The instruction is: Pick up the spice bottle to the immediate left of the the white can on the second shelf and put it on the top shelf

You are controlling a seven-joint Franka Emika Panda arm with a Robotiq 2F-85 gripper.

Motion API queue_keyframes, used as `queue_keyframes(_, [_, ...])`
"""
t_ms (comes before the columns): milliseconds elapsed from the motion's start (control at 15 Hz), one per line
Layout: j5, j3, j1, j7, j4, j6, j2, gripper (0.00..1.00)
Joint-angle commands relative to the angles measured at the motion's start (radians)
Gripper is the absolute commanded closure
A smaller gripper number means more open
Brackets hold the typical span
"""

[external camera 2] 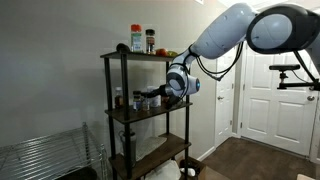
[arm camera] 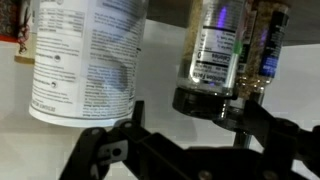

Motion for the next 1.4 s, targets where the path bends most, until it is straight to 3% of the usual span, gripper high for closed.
queue_keyframes(0, [0.000, -0.023, 0.007, 0.030, 0.049, -0.016, 0.045, 0.00])
queue_keyframes(1133, [0.000, -0.013, -0.013, 0.097, 0.169, -0.009, 0.151, 0.00])
queue_keyframes(1200, [0.000, -0.012, -0.016, 0.097, 0.173, -0.012, 0.153, 0.25])
queue_keyframes(1333, [0.000, -0.010, -0.019, 0.098, 0.179, -0.011, 0.158, 0.33])
